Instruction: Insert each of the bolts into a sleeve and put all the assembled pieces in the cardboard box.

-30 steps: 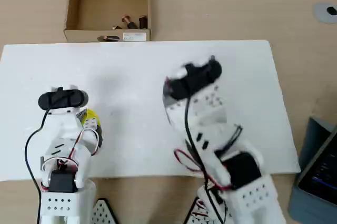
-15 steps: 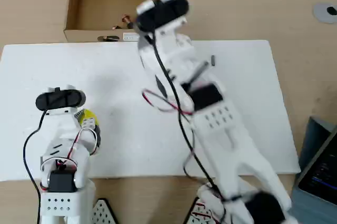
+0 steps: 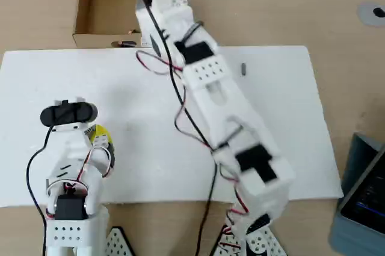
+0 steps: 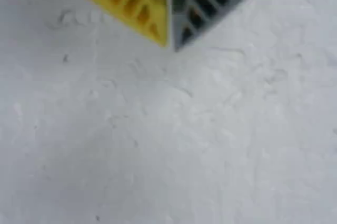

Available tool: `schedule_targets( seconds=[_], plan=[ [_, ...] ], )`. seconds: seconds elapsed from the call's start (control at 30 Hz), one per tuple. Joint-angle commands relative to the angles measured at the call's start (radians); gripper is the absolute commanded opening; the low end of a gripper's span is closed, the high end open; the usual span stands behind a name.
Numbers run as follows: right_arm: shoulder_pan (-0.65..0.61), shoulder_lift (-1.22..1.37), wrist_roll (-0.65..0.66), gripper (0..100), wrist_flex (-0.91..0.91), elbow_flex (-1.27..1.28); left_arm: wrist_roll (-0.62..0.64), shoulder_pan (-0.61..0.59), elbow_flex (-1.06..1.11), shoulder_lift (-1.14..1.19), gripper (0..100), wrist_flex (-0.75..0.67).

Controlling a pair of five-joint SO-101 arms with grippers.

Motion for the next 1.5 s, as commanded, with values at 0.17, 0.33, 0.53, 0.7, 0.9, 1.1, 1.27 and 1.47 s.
schedule_targets(
  seconds=[0.17,0.33,0.53,0.7,0.9,1.1,1.27,1.47],
  plan=[
    [0.021,0.421,0.009,0.9,-0.049,-0.530,-0.002,-0.003,0.012,-0.002,1,-0.002],
    [0.018,0.680,0.135,0.9,-0.043,-0.796,-0.003,-0.003,0.012,-0.002,1,-0.002],
    [0.016,0.906,0.242,1.2,-0.008,-1.041,-0.002,-0.003,0.012,-0.004,1,-0.002],
    [0.016,0.995,0.238,9.0,0.130,-1.188,-0.002,-0.003,0.012,-0.004,1,-0.002],
    [0.016,1.044,0.241,13.7,0.183,-1.268,-0.002,-0.003,0.012,-0.004,1,-0.002],
    [0.016,1.052,0.238,13.7,0.183,-1.270,-0.002,-0.003,0.012,-0.005,1,-0.002],
    [0.016,1.052,0.238,13.7,0.183,-1.270,-0.002,-0.003,0.012,-0.007,1,-0.003],
    [0.016,1.047,0.238,13.6,0.186,-1.328,-0.002,-0.003,0.012,-0.008,1,0.015]
  ],
)
